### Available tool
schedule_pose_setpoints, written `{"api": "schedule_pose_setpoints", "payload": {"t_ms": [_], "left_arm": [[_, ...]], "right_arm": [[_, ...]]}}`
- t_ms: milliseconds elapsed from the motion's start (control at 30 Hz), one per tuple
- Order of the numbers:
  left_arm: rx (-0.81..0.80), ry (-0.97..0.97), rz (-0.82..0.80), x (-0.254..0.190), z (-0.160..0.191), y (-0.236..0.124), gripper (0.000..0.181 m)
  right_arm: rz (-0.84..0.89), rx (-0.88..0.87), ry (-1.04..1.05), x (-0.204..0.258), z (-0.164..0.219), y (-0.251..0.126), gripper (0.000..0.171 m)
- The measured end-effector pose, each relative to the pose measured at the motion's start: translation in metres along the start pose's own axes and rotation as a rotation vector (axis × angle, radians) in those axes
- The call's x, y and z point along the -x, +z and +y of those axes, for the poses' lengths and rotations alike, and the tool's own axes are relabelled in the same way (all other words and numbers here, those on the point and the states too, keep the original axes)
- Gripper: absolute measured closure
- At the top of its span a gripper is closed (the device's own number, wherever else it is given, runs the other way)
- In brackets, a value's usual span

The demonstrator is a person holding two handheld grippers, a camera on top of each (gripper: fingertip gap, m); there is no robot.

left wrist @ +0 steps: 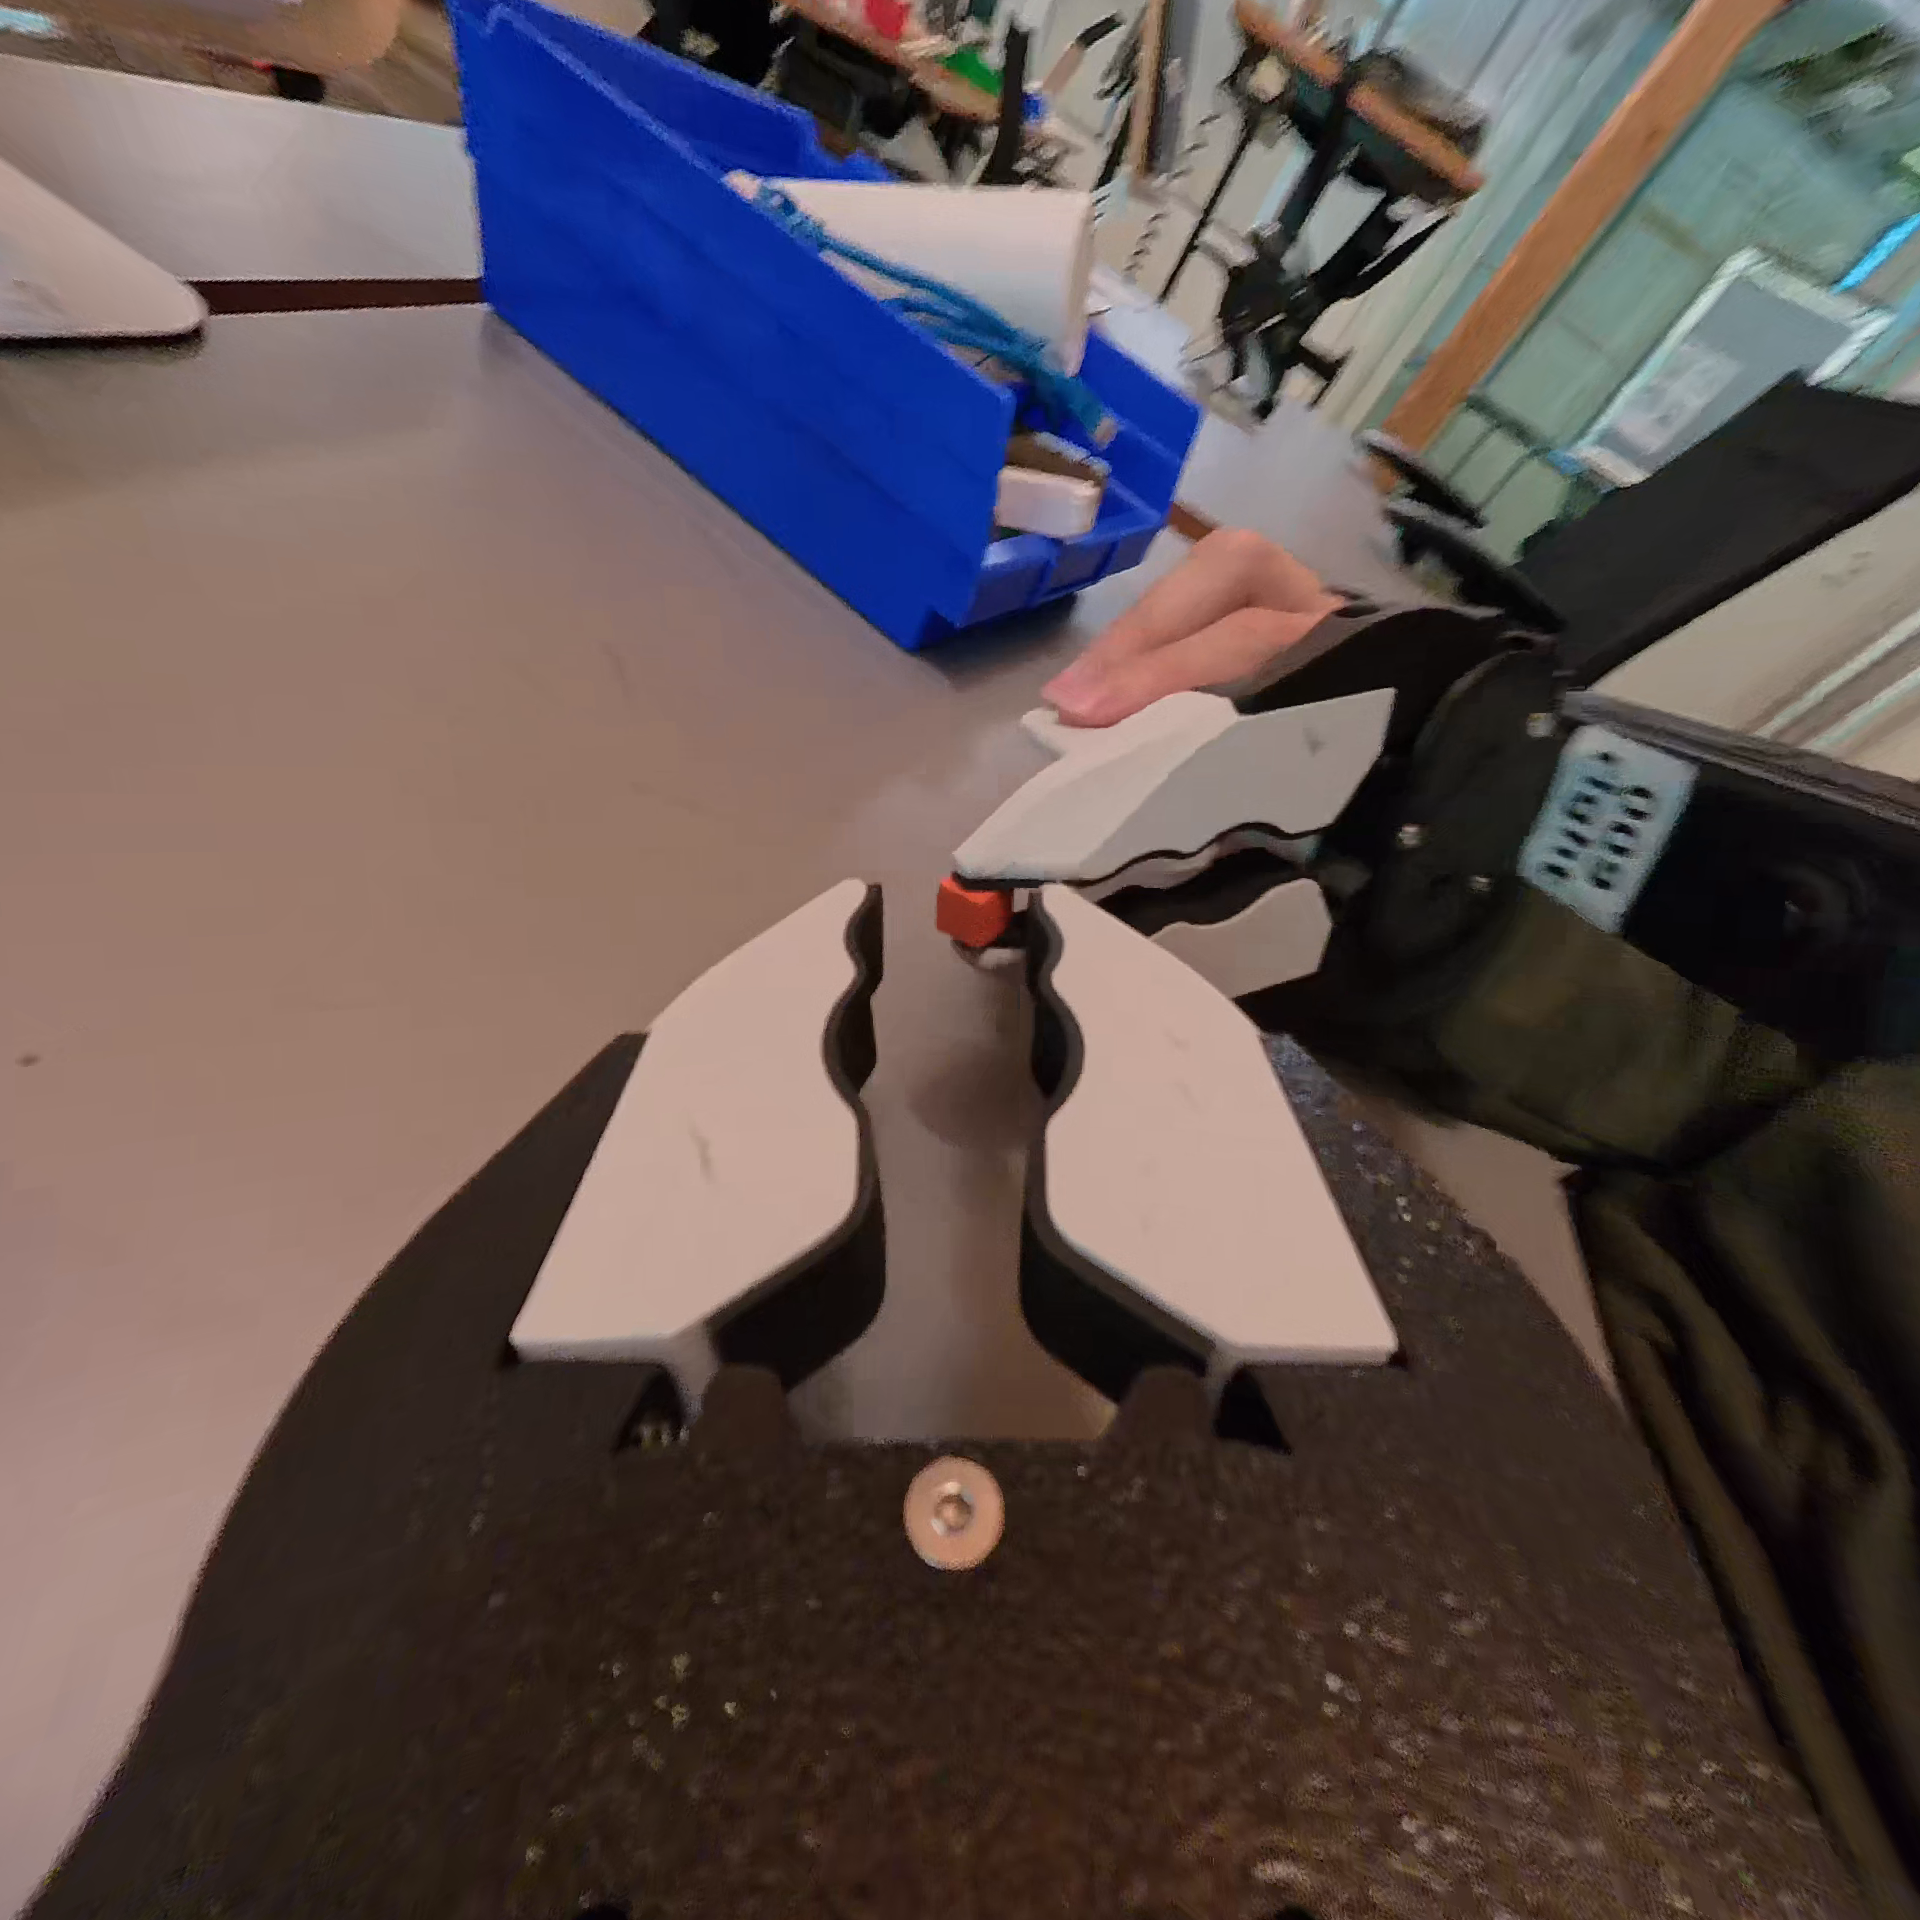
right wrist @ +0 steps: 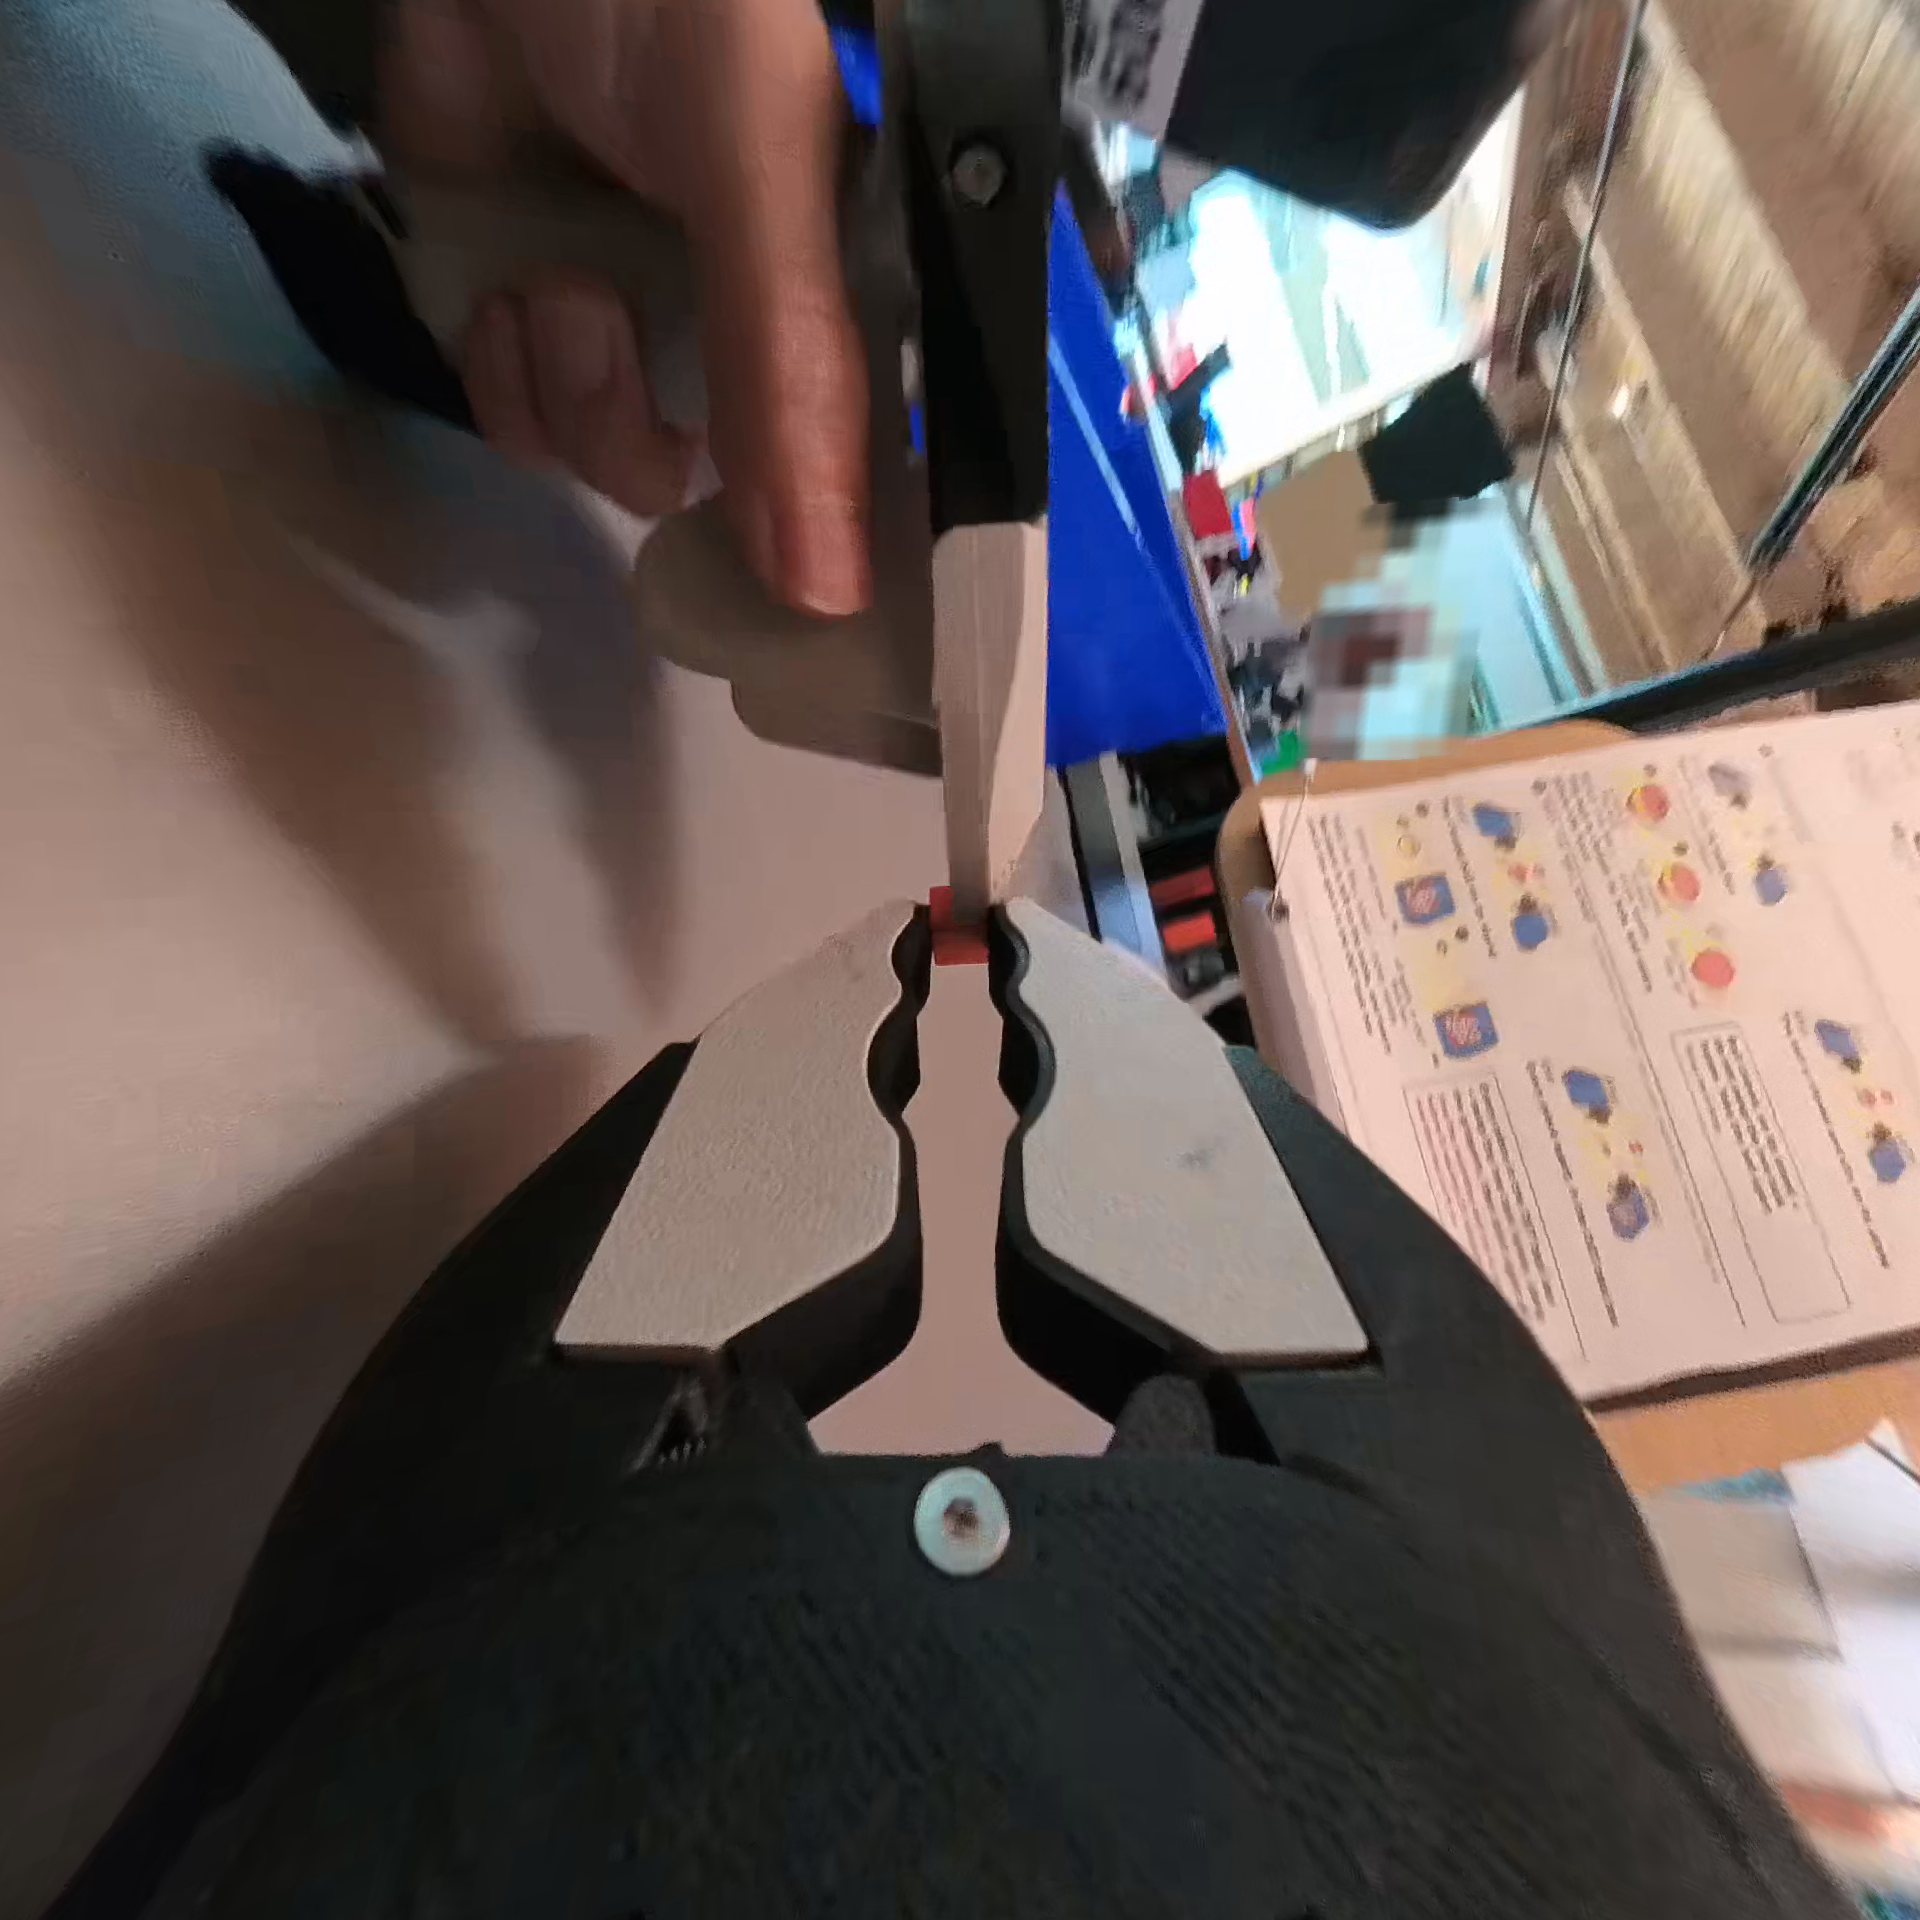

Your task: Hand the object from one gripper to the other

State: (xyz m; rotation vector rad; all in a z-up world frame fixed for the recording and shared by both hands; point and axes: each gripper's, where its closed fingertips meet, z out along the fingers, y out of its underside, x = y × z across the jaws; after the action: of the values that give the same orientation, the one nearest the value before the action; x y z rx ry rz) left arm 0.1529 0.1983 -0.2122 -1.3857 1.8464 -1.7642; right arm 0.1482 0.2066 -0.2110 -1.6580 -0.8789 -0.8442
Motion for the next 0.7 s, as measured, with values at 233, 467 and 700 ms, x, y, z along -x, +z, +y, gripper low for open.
{"api": "schedule_pose_setpoints", "payload": {"t_ms": [233,467,700], "left_arm": [[-0.082,-0.073,0.257,-0.026,-0.011,-0.012,0.169],[-0.049,-0.038,0.263,-0.03,-0.005,-0.007,0.17],[-0.062,0.261,0.022,-0.009,-0.006,-0.005,0.171]], "right_arm": [[0.002,-0.209,0.115,-0.007,-0.023,-0.012,0.161],[0.023,-0.202,0.094,-0.009,-0.025,-0.011,0.161],[-0.087,-0.167,0.372,-0.002,-0.012,-0.005,0.143]]}}
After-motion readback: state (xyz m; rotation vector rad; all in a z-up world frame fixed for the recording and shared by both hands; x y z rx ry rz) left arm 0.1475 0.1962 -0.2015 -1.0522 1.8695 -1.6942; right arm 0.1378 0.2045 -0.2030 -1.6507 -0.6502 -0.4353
